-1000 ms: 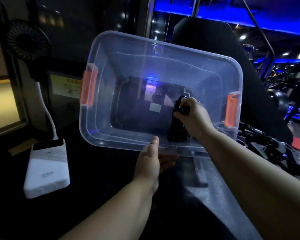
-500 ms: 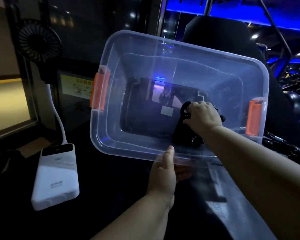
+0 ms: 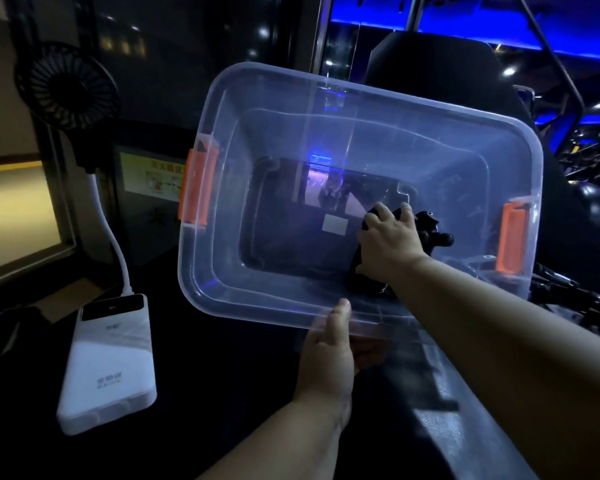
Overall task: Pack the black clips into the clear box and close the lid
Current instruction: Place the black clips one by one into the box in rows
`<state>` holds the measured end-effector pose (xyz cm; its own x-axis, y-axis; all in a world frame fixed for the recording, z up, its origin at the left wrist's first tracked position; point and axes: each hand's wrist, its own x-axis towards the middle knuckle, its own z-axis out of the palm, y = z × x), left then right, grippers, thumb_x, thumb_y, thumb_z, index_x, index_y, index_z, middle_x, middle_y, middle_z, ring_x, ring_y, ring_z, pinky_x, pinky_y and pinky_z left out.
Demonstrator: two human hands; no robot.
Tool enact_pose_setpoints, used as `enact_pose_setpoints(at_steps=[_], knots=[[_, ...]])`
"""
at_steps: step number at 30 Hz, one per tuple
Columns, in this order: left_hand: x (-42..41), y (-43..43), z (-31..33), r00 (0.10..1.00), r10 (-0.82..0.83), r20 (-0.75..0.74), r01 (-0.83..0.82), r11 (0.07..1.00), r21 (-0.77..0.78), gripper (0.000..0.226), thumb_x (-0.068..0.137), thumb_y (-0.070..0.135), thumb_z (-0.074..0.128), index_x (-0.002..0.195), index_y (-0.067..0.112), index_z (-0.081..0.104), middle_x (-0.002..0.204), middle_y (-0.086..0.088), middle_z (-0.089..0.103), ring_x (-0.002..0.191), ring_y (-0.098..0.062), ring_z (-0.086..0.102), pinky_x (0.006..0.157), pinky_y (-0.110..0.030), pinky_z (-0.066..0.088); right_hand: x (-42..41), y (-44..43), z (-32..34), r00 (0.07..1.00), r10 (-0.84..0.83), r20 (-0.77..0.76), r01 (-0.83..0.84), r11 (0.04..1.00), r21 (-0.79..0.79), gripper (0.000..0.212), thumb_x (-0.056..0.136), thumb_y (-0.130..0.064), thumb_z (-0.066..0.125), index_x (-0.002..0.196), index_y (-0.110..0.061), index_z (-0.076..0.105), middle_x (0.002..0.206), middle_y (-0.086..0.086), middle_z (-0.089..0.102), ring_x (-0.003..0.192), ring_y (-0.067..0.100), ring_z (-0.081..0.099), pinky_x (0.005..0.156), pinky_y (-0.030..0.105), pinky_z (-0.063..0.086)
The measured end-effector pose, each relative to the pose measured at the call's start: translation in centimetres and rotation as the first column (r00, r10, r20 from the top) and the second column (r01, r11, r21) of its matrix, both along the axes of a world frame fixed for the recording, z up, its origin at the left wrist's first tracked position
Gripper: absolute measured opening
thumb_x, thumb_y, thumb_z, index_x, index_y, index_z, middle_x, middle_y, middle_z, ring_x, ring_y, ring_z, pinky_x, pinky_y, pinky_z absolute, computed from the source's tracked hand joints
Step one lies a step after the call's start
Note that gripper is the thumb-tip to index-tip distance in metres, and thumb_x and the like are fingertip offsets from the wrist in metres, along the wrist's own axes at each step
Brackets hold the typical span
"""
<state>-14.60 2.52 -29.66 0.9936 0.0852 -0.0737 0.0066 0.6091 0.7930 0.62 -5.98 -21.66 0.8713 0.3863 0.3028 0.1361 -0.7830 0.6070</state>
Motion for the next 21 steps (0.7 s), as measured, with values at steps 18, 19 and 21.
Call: enact_pose_setpoints(at_steps=[18, 19, 21], knots=[[-0.1, -0.1, 0.2, 1.0, 0.005, 0.014, -0.006, 0.999, 0.045, 0.045, 0.097, 0.034, 0.044, 0.112, -0.006, 0.057, 0.098, -0.03, 0.067, 0.073, -0.03, 0.068, 0.054, -0.027, 0.053, -1.6, -1.5, 1.9, 0.99, 0.076, -0.119, -0.069, 0.996, 0.063, 0.079, 0.081, -0.07, 0.049, 0.144, -0.026, 0.036, 0.158, -0.006, 0.016, 0.147, 0.021, -0.012, 0.114, 0.061, 0.001], [-0.1, -0.1, 0.2, 1.0, 0.001, 0.017, -0.002, 0.999, 0.045, 0.045, 0.097, 0.034, 0.043, 0.112, -0.006, 0.056, 0.098, -0.03, 0.067, 0.07, -0.028, 0.069, 0.053, -0.027, 0.053, -2.1, -1.7, 2.2, 0.99, 0.088, -0.111, -0.077, 0.992, 0.1, 0.078, 0.081, -0.07, 0.049, 0.144, -0.027, 0.037, 0.158, -0.007, 0.015, 0.147, 0.021, -0.012, 0.114, 0.06, 0.0], [-0.2, 0.0, 0.3, 1.0, -0.004, 0.019, 0.003, 0.999, 0.049, 0.044, 0.098, 0.035, 0.043, 0.112, -0.004, 0.057, 0.096, -0.028, 0.069, 0.069, -0.027, 0.069, 0.053, -0.026, 0.053, -3.4, -2.4, 2.8, 0.991, 0.114, -0.072, -0.098, 0.976, 0.195, 0.074, 0.081, -0.069, 0.051, 0.141, -0.029, 0.04, 0.158, -0.007, 0.016, 0.147, 0.021, -0.009, 0.115, 0.056, 0.002]])
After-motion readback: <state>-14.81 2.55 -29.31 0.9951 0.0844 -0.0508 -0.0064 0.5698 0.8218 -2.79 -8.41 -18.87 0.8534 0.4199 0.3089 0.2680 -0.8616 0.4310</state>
